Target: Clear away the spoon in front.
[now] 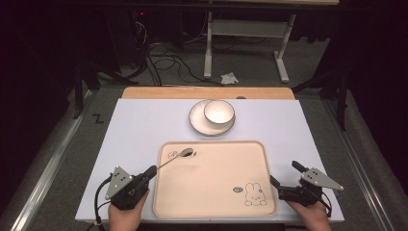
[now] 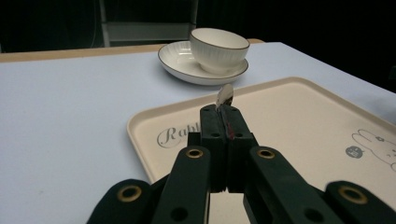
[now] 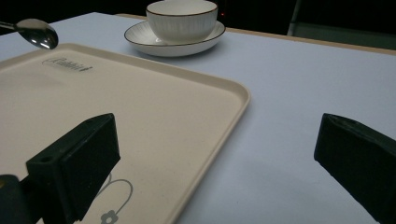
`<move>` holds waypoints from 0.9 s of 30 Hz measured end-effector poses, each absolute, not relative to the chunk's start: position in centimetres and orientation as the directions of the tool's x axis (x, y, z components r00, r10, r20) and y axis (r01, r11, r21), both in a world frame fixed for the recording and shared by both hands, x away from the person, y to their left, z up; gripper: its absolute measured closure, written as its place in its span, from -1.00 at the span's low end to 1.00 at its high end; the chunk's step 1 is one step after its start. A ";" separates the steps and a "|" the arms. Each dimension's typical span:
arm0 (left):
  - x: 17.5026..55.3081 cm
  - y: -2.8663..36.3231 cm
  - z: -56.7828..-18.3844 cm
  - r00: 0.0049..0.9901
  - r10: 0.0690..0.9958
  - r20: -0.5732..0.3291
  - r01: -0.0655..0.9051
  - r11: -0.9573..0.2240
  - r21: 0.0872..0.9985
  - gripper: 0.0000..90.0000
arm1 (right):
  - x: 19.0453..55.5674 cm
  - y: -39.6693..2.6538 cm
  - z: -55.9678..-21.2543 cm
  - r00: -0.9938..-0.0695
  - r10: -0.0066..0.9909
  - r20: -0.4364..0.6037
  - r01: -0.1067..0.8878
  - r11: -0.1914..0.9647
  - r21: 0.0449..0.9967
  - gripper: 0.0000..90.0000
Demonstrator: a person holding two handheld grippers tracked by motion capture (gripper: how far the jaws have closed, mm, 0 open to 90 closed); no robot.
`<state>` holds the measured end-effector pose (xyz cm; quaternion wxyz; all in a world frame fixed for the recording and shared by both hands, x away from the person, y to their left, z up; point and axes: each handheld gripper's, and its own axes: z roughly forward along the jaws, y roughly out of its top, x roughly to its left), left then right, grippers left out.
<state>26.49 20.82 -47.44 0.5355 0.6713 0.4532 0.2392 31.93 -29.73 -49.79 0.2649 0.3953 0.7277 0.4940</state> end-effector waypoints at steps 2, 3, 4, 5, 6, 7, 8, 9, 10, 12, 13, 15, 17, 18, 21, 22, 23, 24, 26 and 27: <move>26.5 20.5 -47.9 0.474 0.868 -0.145 0.355 -0.037 0.934 0.99 | 32.0 -29.8 -49.9 -0.545 0.839 0.005 0.317 0.201 0.927 -0.98; 26.4 20.2 -48.2 0.473 0.873 -0.122 0.353 -0.060 0.934 0.99 | 32.1 -29.8 -49.9 -0.544 0.839 0.006 0.319 0.201 0.926 -0.98; 26.4 20.0 -48.5 0.473 0.873 -0.119 0.355 -0.065 0.933 0.99 | 32.2 -29.8 -49.9 -0.544 0.839 0.001 0.318 0.205 0.926 -0.98; 26.3 19.9 -48.6 0.475 0.872 -0.123 0.358 -0.064 0.931 0.99 | 32.2 -29.8 -50.0 -0.545 0.839 0.002 0.319 0.205 0.925 -0.98; 26.4 19.8 -48.7 0.477 0.871 -0.118 0.359 -0.071 0.931 0.99 | 32.1 -29.8 -50.0 -0.544 0.839 0.003 0.321 0.204 0.925 -0.98; 26.4 19.6 -48.8 0.476 0.873 -0.111 0.357 -0.076 0.931 0.99 | 32.1 -29.8 -50.0 -0.544 0.839 0.003 0.321 0.205 0.925 -0.98; 26.4 19.6 -48.9 0.478 0.872 -0.108 0.355 -0.079 0.931 0.99 | 32.1 -29.8 -50.0 -0.544 0.839 0.001 0.320 0.206 0.925 -0.98; 26.4 19.6 -48.9 0.478 0.872 -0.108 0.355 -0.079 0.931 0.99 | 32.1 -29.8 -50.0 -0.545 0.838 0.000 0.318 0.207 0.925 -0.98; 26.4 19.5 -48.9 0.479 0.871 -0.105 0.354 -0.082 0.932 0.99 | 32.1 -29.8 -50.0 -0.547 0.837 -0.002 0.316 0.208 0.926 -0.98; 26.3 19.5 -48.8 0.481 0.871 -0.102 0.347 -0.082 0.934 0.99 | 32.1 -29.8 -49.9 -0.550 0.835 -0.003 0.314 0.211 0.926 -0.98; 26.3 19.5 -48.8 0.481 0.871 -0.100 0.344 -0.082 0.935 0.99 | 32.1 -29.7 -49.9 -0.550 0.835 -0.002 0.317 0.211 0.925 -0.98; 26.3 19.6 -48.8 0.478 0.872 -0.104 0.346 -0.078 0.935 0.99 | 32.1 -29.7 -50.0 -0.552 0.834 -0.002 0.318 0.213 0.924 -0.98; 26.3 19.8 -48.8 0.472 0.875 -0.105 0.348 -0.075 0.935 0.99 | 32.2 -29.7 -50.0 -0.553 0.833 -0.005 0.318 0.216 0.923 -0.98; 26.3 19.9 -48.8 0.472 0.875 -0.107 0.349 -0.074 0.934 0.99 | 32.2 -29.7 -50.1 -0.554 0.833 -0.006 0.318 0.218 0.923 -0.98; 26.4 20.0 -48.8 0.467 0.877 -0.111 0.349 -0.067 0.935 0.99 | 32.3 -29.7 -50.1 -0.554 0.833 -0.005 0.319 0.218 0.923 -0.98; 26.3 20.0 -48.8 0.467 0.877 -0.112 0.350 -0.068 0.934 0.99 | 32.3 -29.7 -50.1 -0.553 0.833 -0.005 0.319 0.217 0.923 -0.98; 26.3 20.0 -48.9 0.467 0.877 -0.111 0.350 -0.068 0.934 0.99 | 32.3 -29.7 -50.0 -0.555 0.832 -0.008 0.315 0.219 0.923 -0.98; 26.3 20.0 -48.9 0.468 0.877 -0.110 0.352 -0.070 0.934 0.99 | 32.3 -29.7 -50.0 -0.554 0.833 -0.007 0.316 0.218 0.923 -0.98; 26.4 19.9 -48.9 0.471 0.876 -0.103 0.352 -0.080 0.932 0.99 | 32.2 -29.7 -50.0 -0.553 0.833 -0.009 0.315 0.218 0.924 -0.98; 26.4 19.8 -49.0 0.471 0.876 -0.100 0.353 -0.083 0.932 0.99 | 32.2 -29.7 -50.0 -0.553 0.833 -0.007 0.316 0.217 0.924 -0.98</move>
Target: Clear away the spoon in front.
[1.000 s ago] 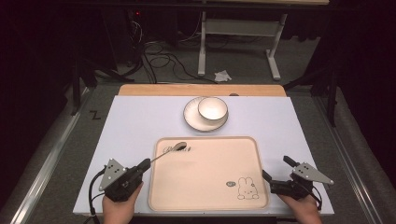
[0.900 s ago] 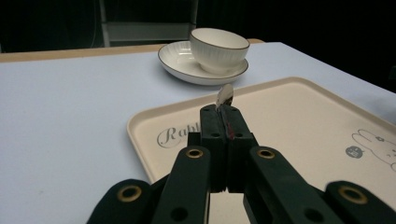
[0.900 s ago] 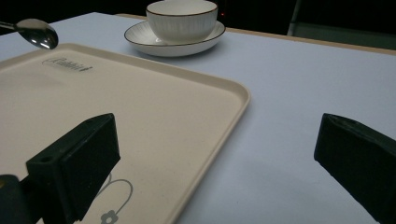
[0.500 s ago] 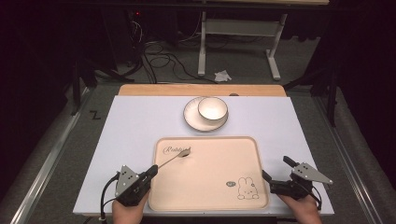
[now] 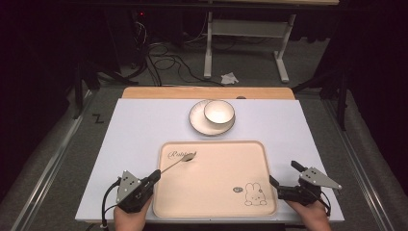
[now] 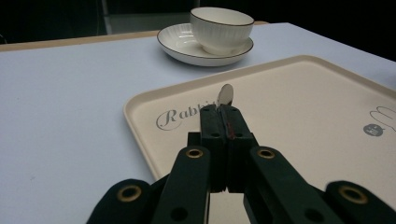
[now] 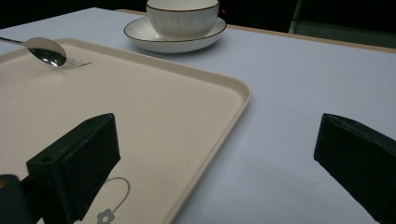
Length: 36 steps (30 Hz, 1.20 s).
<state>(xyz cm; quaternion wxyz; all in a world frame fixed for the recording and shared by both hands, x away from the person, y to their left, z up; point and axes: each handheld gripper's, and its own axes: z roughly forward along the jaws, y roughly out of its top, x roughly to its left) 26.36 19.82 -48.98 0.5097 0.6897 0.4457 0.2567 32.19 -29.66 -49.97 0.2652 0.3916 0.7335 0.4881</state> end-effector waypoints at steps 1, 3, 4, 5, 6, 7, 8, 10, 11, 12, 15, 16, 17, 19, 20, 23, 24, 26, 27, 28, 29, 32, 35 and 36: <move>26.4 19.8 -49.1 0.472 0.877 -0.095 0.354 -0.089 0.931 0.99 | 32.2 -29.7 -50.0 -0.552 0.834 -0.007 0.316 0.217 0.924 -0.98; 26.5 19.8 -49.2 0.474 0.875 -0.097 0.361 -0.093 0.928 0.99 | 32.2 -29.7 -50.0 -0.551 0.835 -0.005 0.316 0.215 0.924 -0.98; 26.5 19.8 -49.3 0.474 0.875 -0.099 0.363 -0.092 0.927 0.99 | 32.2 -29.7 -50.0 -0.551 0.834 -0.005 0.316 0.215 0.924 -0.98; 26.5 19.8 -49.3 0.474 0.875 -0.101 0.365 -0.091 0.926 0.99 | 32.2 -29.7 -50.0 -0.551 0.835 -0.003 0.318 0.213 0.924 -0.98; 26.5 19.8 -49.3 0.473 0.875 -0.102 0.367 -0.090 0.926 0.99 | 32.2 -29.7 -50.0 -0.551 0.835 -0.004 0.317 0.214 0.924 -0.98; 26.5 19.8 -49.3 0.473 0.875 -0.103 0.369 -0.090 0.925 0.99 | 32.2 -29.7 -50.0 -0.552 0.834 -0.005 0.316 0.214 0.924 -0.98; 26.5 19.8 -49.4 0.472 0.875 -0.103 0.370 -0.090 0.925 0.98 | 32.2 -29.7 -50.0 -0.551 0.834 -0.003 0.317 0.213 0.924 -0.98; 26.5 19.8 -49.4 0.472 0.875 -0.105 0.372 -0.091 0.924 0.98 | 32.2 -29.7 -50.0 -0.553 0.833 -0.007 0.316 0.217 0.924 -0.98; 26.4 19.8 -49.4 0.472 0.875 -0.106 0.374 -0.090 0.923 0.98 | 32.2 -29.7 -50.0 -0.553 0.833 -0.008 0.316 0.218 0.924 -0.98; 26.4 19.8 -49.5 0.472 0.875 -0.106 0.378 -0.092 0.921 0.98 | 32.2 -29.7 -50.0 -0.555 0.832 -0.010 0.313 0.220 0.924 -0.98; 26.4 19.9 -49.6 0.474 0.874 -0.105 0.387 -0.100 0.917 0.98 | 32.2 -29.7 -49.9 -0.552 0.834 -0.003 0.317 0.213 0.924 -0.98; 26.4 19.9 -49.7 0.474 0.874 -0.107 0.391 -0.100 0.915 0.98 | 32.2 -29.7 -49.9 -0.552 0.834 -0.003 0.317 0.214 0.924 -0.98; 26.4 20.0 -49.7 0.473 0.874 -0.110 0.395 -0.099 0.913 0.98 | 32.2 -29.7 -49.9 -0.553 0.833 -0.007 0.314 0.217 0.924 -0.98; 26.3 20.0 -49.7 0.472 0.874 -0.111 0.398 -0.099 0.912 0.98 | 32.2 -29.7 -49.9 -0.553 0.833 -0.009 0.314 0.218 0.924 -0.98; 26.3 20.0 -49.7 0.472 0.875 -0.109 0.398 -0.101 0.912 0.98 | 32.2 -29.7 -49.9 -0.553 0.833 -0.008 0.314 0.217 0.924 -0.98; 26.1 20.0 -49.9 0.471 0.876 -0.099 0.405 -0.115 0.907 0.98 | 32.2 -29.7 -49.9 -0.552 0.834 -0.008 0.315 0.218 0.924 -0.98; 26.1 20.0 -49.9 0.471 0.876 -0.100 0.406 -0.115 0.907 0.98 | 32.2 -29.7 -49.9 -0.552 0.834 -0.008 0.315 0.218 0.924 -0.98; 26.1 20.0 -50.0 0.470 0.877 -0.100 0.414 -0.119 0.903 0.98 | 32.2 -29.7 -49.9 -0.552 0.834 -0.008 0.314 0.217 0.924 -0.98; 26.1 20.0 -50.0 0.470 0.877 -0.100 0.417 -0.121 0.901 0.98 | 32.2 -29.7 -50.0 -0.552 0.834 -0.009 0.315 0.219 0.923 -0.98; 26.1 19.9 -50.1 0.470 0.877 -0.100 0.425 -0.126 0.896 0.98 | 32.2 -29.7 -50.0 -0.552 0.834 -0.010 0.316 0.220 0.923 -0.98; 26.1 19.9 -50.2 0.471 0.877 -0.098 0.429 -0.131 0.894 0.98 | 32.2 -29.6 -50.0 -0.554 0.832 -0.011 0.314 0.222 0.923 -0.98; 26.1 19.5 -50.5 0.479 0.875 -0.077 0.439 -0.162 0.884 0.98 | 32.2 -29.6 -50.0 -0.554 0.833 -0.011 0.315 0.221 0.923 -0.98; 26.2 19.2 -50.7 0.483 0.873 -0.075 0.448 -0.173 0.877 0.98 | 32.2 -29.6 -50.0 -0.554 0.832 -0.010 0.314 0.221 0.923 -0.98; 26.2 19.2 -50.8 0.485 0.871 -0.074 0.449 -0.176 0.876 0.98 | 32.2 -29.6 -50.0 -0.554 0.833 -0.010 0.315 0.220 0.923 -0.98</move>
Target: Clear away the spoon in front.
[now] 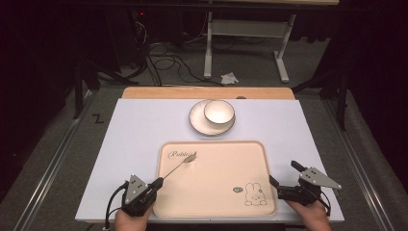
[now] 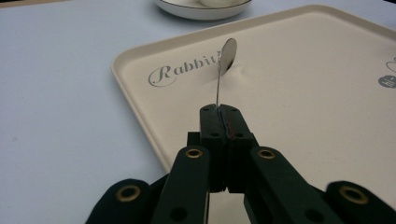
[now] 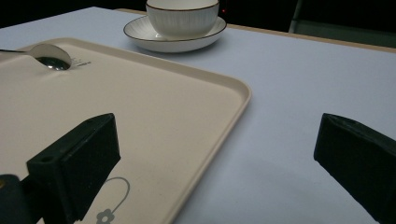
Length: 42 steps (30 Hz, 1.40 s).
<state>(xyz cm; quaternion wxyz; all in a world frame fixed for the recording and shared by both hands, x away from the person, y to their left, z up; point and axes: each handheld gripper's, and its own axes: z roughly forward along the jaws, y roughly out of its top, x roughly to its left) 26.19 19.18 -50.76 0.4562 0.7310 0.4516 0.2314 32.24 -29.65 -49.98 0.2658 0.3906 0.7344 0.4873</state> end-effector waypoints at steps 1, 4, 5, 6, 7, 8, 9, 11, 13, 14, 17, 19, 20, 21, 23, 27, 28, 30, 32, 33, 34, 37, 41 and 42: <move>26.2 19.1 -50.8 0.485 0.871 -0.074 0.450 -0.177 0.875 0.98 | 32.2 -29.7 -50.0 -0.554 0.833 -0.010 0.314 0.220 0.924 -0.98; 26.2 19.0 -50.8 0.485 0.871 -0.074 0.451 -0.177 0.875 0.98 | 32.2 -29.6 -50.0 -0.553 0.833 -0.009 0.315 0.219 0.924 -0.98; 26.2 19.0 -50.8 0.484 0.872 -0.074 0.453 -0.178 0.874 0.98 | 32.2 -29.6 -50.0 -0.553 0.833 -0.008 0.315 0.219 0.923 -0.98; 26.2 19.0 -50.8 0.486 0.871 -0.074 0.454 -0.178 0.873 0.98 | 32.3 -29.7 -50.0 -0.555 0.832 -0.010 0.313 0.220 0.924 -0.98; 26.3 19.0 -50.8 0.487 0.870 -0.074 0.455 -0.181 0.872 0.98 | 32.3 -29.7 -50.0 -0.555 0.832 -0.009 0.314 0.220 0.924 -0.98; 26.3 19.0 -50.9 0.488 0.870 -0.074 0.458 -0.184 0.870 0.98 | 32.3 -29.6 -50.0 -0.553 0.833 -0.006 0.318 0.217 0.923 -0.98; 26.3 18.9 -50.9 0.489 0.869 -0.077 0.463 -0.183 0.867 0.98 | 32.3 -29.6 -50.0 -0.553 0.833 -0.003 0.319 0.215 0.923 -0.98; 26.4 18.8 -51.0 0.491 0.868 -0.077 0.470 -0.190 0.862 0.98 | 32.3 -29.6 -50.0 -0.558 0.830 -0.010 0.313 0.222 0.923 -0.98; 26.5 18.6 -51.1 0.493 0.867 -0.075 0.478 -0.198 0.856 0.98 | 32.3 -29.5 -49.9 -0.559 0.829 -0.010 0.312 0.221 0.924 -0.98; 26.5 18.6 -51.1 0.496 0.865 -0.075 0.484 -0.204 0.851 0.98 | 32.2 -29.5 -49.9 -0.559 0.829 -0.008 0.313 0.220 0.924 -0.98; 26.6 18.3 -51.3 0.502 0.861 -0.078 0.507 -0.220 0.834 0.98 | 32.3 -29.5 -49.9 -0.562 0.827 -0.012 0.310 0.224 0.924 -0.98; 26.8 18.0 -51.4 0.506 0.859 -0.082 0.524 -0.231 0.820 0.98 | 32.3 -29.5 -49.9 -0.560 0.828 -0.009 0.313 0.221 0.924 -0.98; 26.8 17.9 -51.5 0.507 0.858 -0.079 0.535 -0.242 0.809 0.98 | 32.3 -29.5 -49.9 -0.560 0.828 -0.009 0.312 0.221 0.924 -0.98; 26.9 17.8 -51.6 0.507 0.858 -0.079 0.541 -0.245 0.805 0.98 | 32.3 -29.5 -49.9 -0.561 0.828 -0.009 0.312 0.222 0.924 -0.98; 27.0 17.6 -51.7 0.511 0.857 -0.069 0.553 -0.266 0.789 0.98 | 32.3 -29.5 -49.9 -0.562 0.827 -0.009 0.311 0.222 0.924 -0.98; 27.2 17.3 -52.1 0.511 0.856 -0.080 0.581 -0.276 0.766 0.97 | 32.4 -29.5 -50.0 -0.563 0.826 -0.011 0.312 0.225 0.923 -0.98; 27.2 17.3 -52.1 0.511 0.856 -0.082 0.584 -0.275 0.764 0.97 | 32.4 -29.5 -50.0 -0.564 0.826 -0.011 0.312 0.226 0.923 -0.98; 27.3 17.3 -52.1 0.515 0.852 -0.096 0.584 -0.267 0.766 0.89 | 32.4 -29.5 -50.0 -0.564 0.826 -0.012 0.312 0.226 0.923 -0.98; 27.2 17.2 -52.1 0.519 0.850 -0.089 0.578 -0.272 0.769 0.72 | 32.4 -29.5 -50.0 -0.564 0.826 -0.015 0.310 0.228 0.923 -0.98; 27.1 17.2 -52.0 0.519 0.851 -0.085 0.575 -0.274 0.771 0.68 | 32.4 -29.6 -50.0 -0.563 0.826 -0.015 0.310 0.228 0.923 -0.98; 27.1 17.1 -52.0 0.519 0.850 -0.084 0.574 -0.274 0.772 0.64 | 32.4 -29.5 -50.0 -0.562 0.827 -0.014 0.312 0.227 0.923 -0.98; 27.0 17.3 -51.7 0.510 0.857 -0.069 0.562 -0.272 0.781 0.61 | 32.4 -29.5 -50.0 -0.560 0.828 -0.012 0.314 0.225 0.922 -0.98; 27.2 18.2 -51.6 0.482 0.875 -0.041 0.576 -0.281 0.767 1.00 | 32.4 -29.5 -49.9 -0.561 0.828 -0.012 0.313 0.225 0.923 -0.98; 27.3 18.4 -51.7 0.477 0.878 -0.040 0.590 -0.286 0.755 1.00 | 32.3 -29.5 -49.9 -0.561 0.828 -0.011 0.313 0.225 0.923 -0.98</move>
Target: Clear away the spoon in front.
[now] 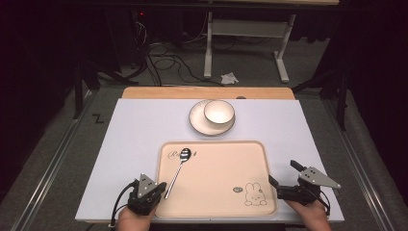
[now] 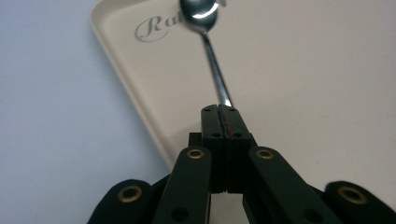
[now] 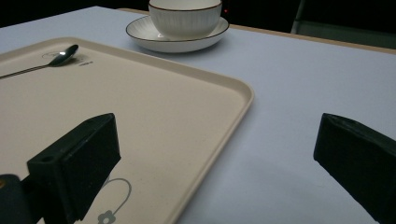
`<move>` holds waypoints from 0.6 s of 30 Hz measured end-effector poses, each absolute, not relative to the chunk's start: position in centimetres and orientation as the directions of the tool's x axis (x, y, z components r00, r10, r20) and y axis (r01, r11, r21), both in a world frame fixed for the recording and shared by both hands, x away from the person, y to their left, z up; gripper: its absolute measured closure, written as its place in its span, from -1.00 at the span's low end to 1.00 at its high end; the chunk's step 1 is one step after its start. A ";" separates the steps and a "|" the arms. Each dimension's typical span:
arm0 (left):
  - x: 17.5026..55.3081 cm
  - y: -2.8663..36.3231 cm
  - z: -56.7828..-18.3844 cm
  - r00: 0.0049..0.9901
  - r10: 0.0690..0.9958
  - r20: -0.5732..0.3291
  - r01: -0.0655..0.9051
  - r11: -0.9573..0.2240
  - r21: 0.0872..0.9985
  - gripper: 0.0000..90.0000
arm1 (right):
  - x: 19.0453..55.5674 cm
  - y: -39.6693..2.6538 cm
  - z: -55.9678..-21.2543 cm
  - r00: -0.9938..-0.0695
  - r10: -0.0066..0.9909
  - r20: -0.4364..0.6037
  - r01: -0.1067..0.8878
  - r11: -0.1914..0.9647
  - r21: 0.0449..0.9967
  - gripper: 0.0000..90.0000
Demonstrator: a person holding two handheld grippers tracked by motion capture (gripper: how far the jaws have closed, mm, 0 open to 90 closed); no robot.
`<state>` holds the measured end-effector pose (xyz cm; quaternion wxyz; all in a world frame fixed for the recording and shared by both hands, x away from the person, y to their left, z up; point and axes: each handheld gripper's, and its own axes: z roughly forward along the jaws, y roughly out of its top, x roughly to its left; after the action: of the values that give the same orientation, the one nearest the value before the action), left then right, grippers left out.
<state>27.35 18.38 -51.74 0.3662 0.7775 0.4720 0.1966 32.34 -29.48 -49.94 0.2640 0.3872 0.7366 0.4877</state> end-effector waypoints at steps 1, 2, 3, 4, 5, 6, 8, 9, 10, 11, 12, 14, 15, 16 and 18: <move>27.4 18.5 -51.9 0.475 0.879 -0.045 0.602 -0.287 0.745 1.00 | 32.3 -29.5 -49.9 -0.560 0.828 -0.009 0.316 0.223 0.922 -0.98; 27.4 18.5 -51.9 0.478 0.877 -0.050 0.609 -0.290 0.738 1.00 | 32.3 -29.4 -49.9 -0.562 0.827 -0.012 0.313 0.226 0.922 -0.98; 27.4 18.5 -51.9 0.478 0.877 -0.050 0.609 -0.290 0.738 1.00 | 32.3 -29.4 -49.9 -0.563 0.827 -0.011 0.314 0.226 0.922 -0.97; 27.3 18.1 -51.9 0.498 0.866 -0.037 0.603 -0.316 0.732 1.00 | 32.3 -29.4 -49.9 -0.563 0.826 -0.012 0.313 0.226 0.922 -0.97; 27.2 17.8 -51.8 0.510 0.860 -0.027 0.598 -0.333 0.729 1.00 | 32.3 -29.4 -49.9 -0.561 0.828 -0.007 0.317 0.223 0.922 -0.98; 27.2 17.4 -51.8 0.524 0.851 -0.011 0.590 -0.354 0.725 1.00 | 32.3 -29.4 -49.9 -0.562 0.827 -0.012 0.313 0.226 0.923 -0.97; 27.0 16.8 -51.7 0.545 0.838 -0.009 0.586 -0.374 0.719 1.00 | 32.3 -29.5 -49.9 -0.562 0.827 -0.012 0.313 0.226 0.922 -0.97; 27.0 16.5 -51.8 0.558 0.830 -0.015 0.584 -0.379 0.718 1.00 | 32.3 -29.5 -49.9 -0.561 0.827 -0.011 0.313 0.225 0.923 -0.97; 26.9 16.1 -51.7 0.567 0.824 -0.014 0.579 -0.386 0.718 1.00 | 32.3 -29.5 -49.9 -0.562 0.827 -0.012 0.313 0.226 0.923 -0.98; 26.8 15.8 -51.7 0.578 0.816 -0.014 0.575 -0.395 0.716 1.00 | 32.3 -29.5 -49.9 -0.562 0.827 -0.012 0.313 0.226 0.922 -0.97; 26.8 15.6 -51.7 0.587 0.809 -0.016 0.572 -0.401 0.715 1.00 | 32.3 -29.5 -50.0 -0.561 0.827 -0.010 0.315 0.225 0.922 -0.97; 26.7 15.1 -51.7 0.601 0.799 -0.022 0.567 -0.408 0.715 1.00 | 32.3 -29.4 -50.0 -0.561 0.828 -0.010 0.317 0.226 0.921 -0.97; 26.7 14.9 -51.6 0.608 0.793 -0.021 0.564 -0.414 0.715 1.00 | 32.3 -29.4 -50.0 -0.561 0.828 -0.010 0.317 0.227 0.921 -0.97; 26.7 14.8 -51.6 0.612 0.791 -0.019 0.561 -0.417 0.715 1.00 | 32.4 -29.5 -50.0 -0.562 0.827 -0.011 0.316 0.227 0.921 -0.98; 26.7 14.3 -51.7 0.623 0.782 -0.023 0.555 -0.421 0.717 1.00 | 32.4 -29.4 -50.0 -0.562 0.827 -0.011 0.317 0.227 0.921 -0.97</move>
<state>26.69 14.35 -51.65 0.3555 0.8278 0.4036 0.1596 32.36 -29.44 -50.00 0.2625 0.3874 0.7381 0.4860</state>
